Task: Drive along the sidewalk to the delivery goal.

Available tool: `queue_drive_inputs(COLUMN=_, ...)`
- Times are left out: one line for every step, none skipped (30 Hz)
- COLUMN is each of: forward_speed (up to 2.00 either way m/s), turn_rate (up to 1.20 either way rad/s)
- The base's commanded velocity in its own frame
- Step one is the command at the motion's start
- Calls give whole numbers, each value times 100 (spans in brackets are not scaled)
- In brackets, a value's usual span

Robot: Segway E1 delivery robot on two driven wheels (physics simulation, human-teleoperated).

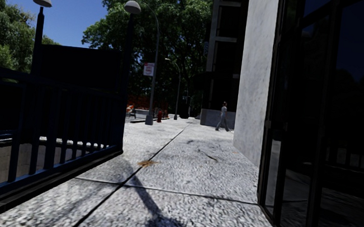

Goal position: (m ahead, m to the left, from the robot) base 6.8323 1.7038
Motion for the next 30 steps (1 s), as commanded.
queue_drive_inputs(forward_speed=200, turn_rate=0)
queue_drive_inputs(forward_speed=200, turn_rate=0)
queue_drive_inputs(forward_speed=200, turn_rate=0)
queue_drive_inputs(forward_speed=200, turn_rate=0)
queue_drive_inputs(forward_speed=200, turn_rate=0)
queue_drive_inputs(forward_speed=200, turn_rate=0)
queue_drive_inputs(forward_speed=200, turn_rate=0)
queue_drive_inputs(forward_speed=200, turn_rate=0)
queue_drive_inputs(forward_speed=200, turn_rate=0)
queue_drive_inputs(forward_speed=200, turn_rate=0)
queue_drive_inputs(forward_speed=200, turn_rate=0)
queue_drive_inputs(forward_speed=200, turn_rate=0)
queue_drive_inputs(forward_speed=200, turn_rate=0)
queue_drive_inputs(forward_speed=200, turn_rate=0)
queue_drive_inputs(forward_speed=200, turn_rate=0)
queue_drive_inputs(forward_speed=200, turn_rate=0)
queue_drive_inputs(forward_speed=200, turn_rate=0)
queue_drive_inputs(forward_speed=200, turn_rate=0)
queue_drive_inputs(forward_speed=200, turn_rate=0)
queue_drive_inputs(forward_speed=200, turn_rate=0)
queue_drive_inputs(forward_speed=200, turn_rate=0)
queue_drive_inputs(forward_speed=200, turn_rate=0)
queue_drive_inputs(forward_speed=200, turn_rate=0)
queue_drive_inputs(forward_speed=200, turn_rate=0)
queue_drive_inputs(forward_speed=200, turn_rate=0)
queue_drive_inputs(forward_speed=200, turn_rate=0)
queue_drive_inputs(forward_speed=200, turn_rate=0)
queue_drive_inputs(forward_speed=200, turn_rate=0)
queue_drive_inputs(forward_speed=200, turn_rate=0)
queue_drive_inputs(forward_speed=200, turn_rate=0)
